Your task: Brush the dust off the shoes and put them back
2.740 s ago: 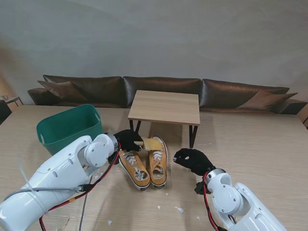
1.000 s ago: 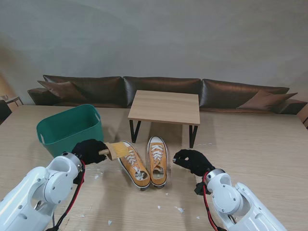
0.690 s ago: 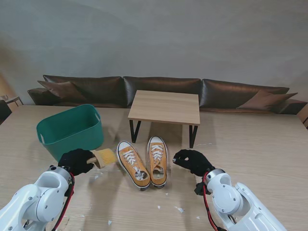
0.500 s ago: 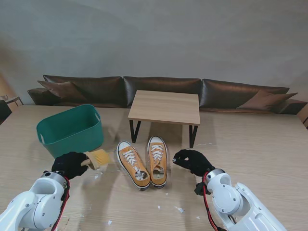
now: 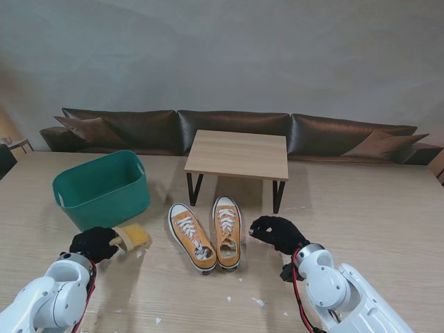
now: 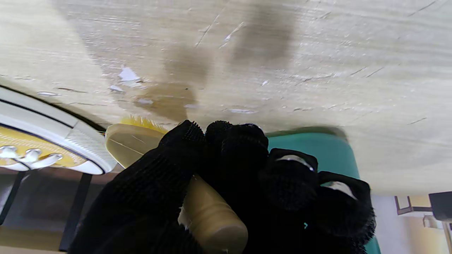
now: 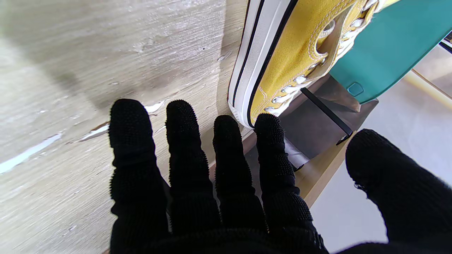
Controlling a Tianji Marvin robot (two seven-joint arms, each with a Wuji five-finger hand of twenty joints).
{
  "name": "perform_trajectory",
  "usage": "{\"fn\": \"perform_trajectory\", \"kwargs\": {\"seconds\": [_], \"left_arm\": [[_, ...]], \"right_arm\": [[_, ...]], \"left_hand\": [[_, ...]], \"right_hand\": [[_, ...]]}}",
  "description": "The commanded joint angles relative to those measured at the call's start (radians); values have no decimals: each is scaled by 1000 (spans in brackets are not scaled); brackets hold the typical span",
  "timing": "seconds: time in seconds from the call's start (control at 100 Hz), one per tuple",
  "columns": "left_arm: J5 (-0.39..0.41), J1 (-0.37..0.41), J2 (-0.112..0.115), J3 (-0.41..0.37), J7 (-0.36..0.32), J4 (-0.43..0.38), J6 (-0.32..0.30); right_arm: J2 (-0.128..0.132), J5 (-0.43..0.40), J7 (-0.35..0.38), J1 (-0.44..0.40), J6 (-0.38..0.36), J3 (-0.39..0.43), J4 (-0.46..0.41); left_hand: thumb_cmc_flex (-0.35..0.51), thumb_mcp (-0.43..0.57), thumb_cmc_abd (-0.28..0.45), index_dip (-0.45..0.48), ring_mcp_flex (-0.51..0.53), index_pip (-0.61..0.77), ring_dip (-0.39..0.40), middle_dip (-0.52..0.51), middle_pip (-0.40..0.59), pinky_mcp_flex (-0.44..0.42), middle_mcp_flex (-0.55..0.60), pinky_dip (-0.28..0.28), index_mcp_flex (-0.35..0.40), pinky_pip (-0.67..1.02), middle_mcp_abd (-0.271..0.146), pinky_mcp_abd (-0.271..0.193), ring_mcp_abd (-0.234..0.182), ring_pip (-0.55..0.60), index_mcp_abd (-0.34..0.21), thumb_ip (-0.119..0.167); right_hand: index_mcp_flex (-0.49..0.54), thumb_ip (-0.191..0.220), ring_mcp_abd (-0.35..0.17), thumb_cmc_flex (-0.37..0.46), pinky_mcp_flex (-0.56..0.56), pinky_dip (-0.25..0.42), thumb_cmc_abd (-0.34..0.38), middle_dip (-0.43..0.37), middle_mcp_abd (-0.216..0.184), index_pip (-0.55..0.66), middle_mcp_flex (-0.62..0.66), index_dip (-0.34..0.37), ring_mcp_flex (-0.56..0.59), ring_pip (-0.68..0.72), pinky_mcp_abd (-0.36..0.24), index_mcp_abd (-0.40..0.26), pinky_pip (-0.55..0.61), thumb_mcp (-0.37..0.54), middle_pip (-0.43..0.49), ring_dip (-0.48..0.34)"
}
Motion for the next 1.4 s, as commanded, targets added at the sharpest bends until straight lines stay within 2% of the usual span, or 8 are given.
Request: {"fn": "perform_trajectory", "kwargs": {"seconds": [0.0, 0.24, 0.39, 0.83, 0.97, 1.1, 1.21, 1.39], "left_arm": [[-8, -12, -1, 9, -20, 19, 13], [-30, -51, -1, 53, -23, 73, 63], [-18, -62, 3, 71, -47, 85, 89], [49, -85, 7, 119, -52, 106, 180], [85, -79, 8, 118, -53, 102, 196], [82, -72, 6, 116, -46, 95, 211], [86, -60, 5, 111, -46, 82, 212], [115, -24, 4, 89, -55, 36, 215]], "right_arm": [[-1, 0, 17, -5, 2, -3, -3], [-1, 3, 19, -5, 5, -2, -3], [-2, 4, 16, -4, 5, -3, -1], [-3, 9, 17, -1, 3, -5, 4], [-3, 11, 16, 0, 3, -5, 5], [-2, 13, 21, -1, 2, -4, 5], [-1, 16, 25, -2, 2, -3, 4], [0, 18, 32, -3, 2, -2, 3]], "left_hand": [[49, -2, 45, -10, 51, 12, -23, -23, -31, -49, 59, 3, 7, -3, 34, -2, 115, -30, -15, 10], [82, -36, 39, -55, -13, -36, -44, -169, -317, -148, 22, 3, 10, -110, 75, 6, 93, -275, -16, 38], [88, -48, 33, -82, -93, -73, -45, -205, -387, -208, -67, 0, 12, -159, 86, -4, 79, -339, -31, 48], [-81, 13, -35, -123, -250, -265, -112, -330, -481, -360, -223, -49, -29, -357, 102, 8, 95, -562, -36, 44], [-161, 50, -35, -126, -245, -363, -104, -345, -485, -349, -227, -35, -22, -328, 77, -1, 94, -543, -43, 36], [-216, 89, -29, -138, -239, -423, -95, -345, -486, -342, -230, -21, -19, -302, 87, -3, 98, -519, -30, 46], [-264, 119, -20, -164, -243, -471, -94, -334, -475, -346, -230, -16, -19, -301, 93, -3, 97, -514, -25, 78], [-300, 90, -18, -208, -242, -528, -89, -319, -472, -344, -247, -8, -42, -292, 118, 7, 105, -504, -12, 77]], "right_hand": [[4, 19, 8, -15, -307, 4, 38, -5, 17, 12, 28, -16, 27, 12, 21, 6, 25, -22, 13, 11], [4, 19, 9, -16, -306, 4, 38, -5, 18, 13, 28, -16, 26, 12, 21, 7, 26, -22, 12, 10], [4, 19, 12, -15, -306, 3, 37, -5, 19, 13, 29, -16, 27, 12, 21, 7, 26, -21, 13, 11], [3, 19, 11, -14, -305, 2, 36, -5, 19, 13, 33, -17, 28, 13, 22, 8, 27, -19, 14, 11], [3, 19, 12, -13, -306, 2, 35, -5, 20, 13, 34, -17, 29, 13, 22, 8, 27, -19, 13, 11], [3, 19, 9, -14, -306, 1, 36, -5, 20, 13, 37, -17, 31, 14, 22, 8, 27, -19, 14, 11], [3, 19, 9, -13, -305, 1, 36, -5, 19, 13, 38, -17, 31, 13, 24, 9, 27, -19, 13, 11], [4, 19, 9, -12, -305, 1, 35, -5, 21, 14, 38, -17, 31, 13, 22, 9, 28, -18, 13, 11]]}}
